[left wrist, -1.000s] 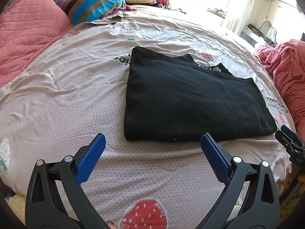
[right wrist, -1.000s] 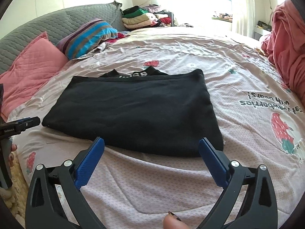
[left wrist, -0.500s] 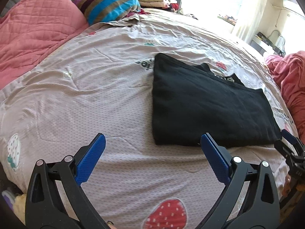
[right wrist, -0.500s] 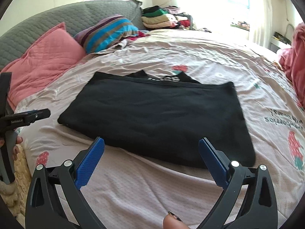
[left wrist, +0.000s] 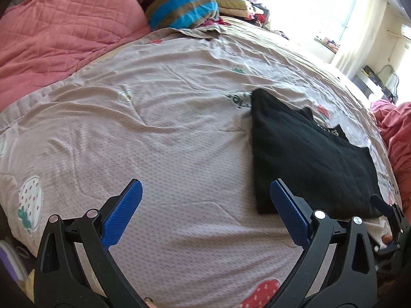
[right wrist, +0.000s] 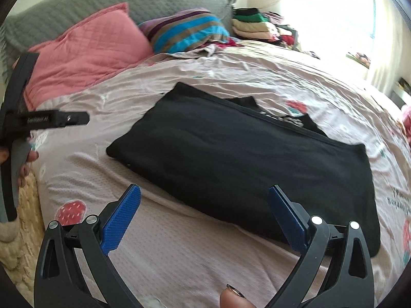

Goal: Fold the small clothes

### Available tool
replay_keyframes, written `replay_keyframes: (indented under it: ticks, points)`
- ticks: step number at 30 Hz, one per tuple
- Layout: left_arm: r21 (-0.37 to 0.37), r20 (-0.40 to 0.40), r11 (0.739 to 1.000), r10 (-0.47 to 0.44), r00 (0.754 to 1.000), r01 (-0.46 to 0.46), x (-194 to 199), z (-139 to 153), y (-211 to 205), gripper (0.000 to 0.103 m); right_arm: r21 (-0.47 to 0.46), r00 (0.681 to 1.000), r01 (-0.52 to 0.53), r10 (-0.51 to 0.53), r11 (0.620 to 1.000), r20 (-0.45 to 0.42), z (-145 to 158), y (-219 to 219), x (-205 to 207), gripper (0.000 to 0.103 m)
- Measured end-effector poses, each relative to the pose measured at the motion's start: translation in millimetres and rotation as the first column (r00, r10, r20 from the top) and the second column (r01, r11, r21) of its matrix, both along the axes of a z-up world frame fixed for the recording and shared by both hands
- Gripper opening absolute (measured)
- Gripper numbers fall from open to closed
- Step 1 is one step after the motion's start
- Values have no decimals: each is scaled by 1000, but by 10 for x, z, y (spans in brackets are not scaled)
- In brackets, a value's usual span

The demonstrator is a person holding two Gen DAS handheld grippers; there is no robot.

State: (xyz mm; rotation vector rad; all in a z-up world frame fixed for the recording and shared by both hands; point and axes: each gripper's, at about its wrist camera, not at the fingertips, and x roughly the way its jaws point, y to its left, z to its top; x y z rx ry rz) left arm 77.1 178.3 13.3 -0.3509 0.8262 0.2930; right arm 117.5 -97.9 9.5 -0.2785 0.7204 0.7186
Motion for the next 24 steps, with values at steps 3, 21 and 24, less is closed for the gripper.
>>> replay_keyframes:
  ticks: [3, 21, 24]
  points:
    - [-3, -10, 1000, 8, 1000, -8, 22, -28, 69, 93, -30, 999, -35, 36, 999, 12, -48, 200, -9, 98]
    - [10, -55, 1000, -14, 998, 14, 466, -117, 197, 93, -281, 970, -126, 177, 951, 165, -372, 1149, -33, 98]
    - [11, -60, 1000, -20, 998, 20, 563, -114, 194, 93, -291, 966, -125, 183, 949, 183, -387, 1243, 0, 98]
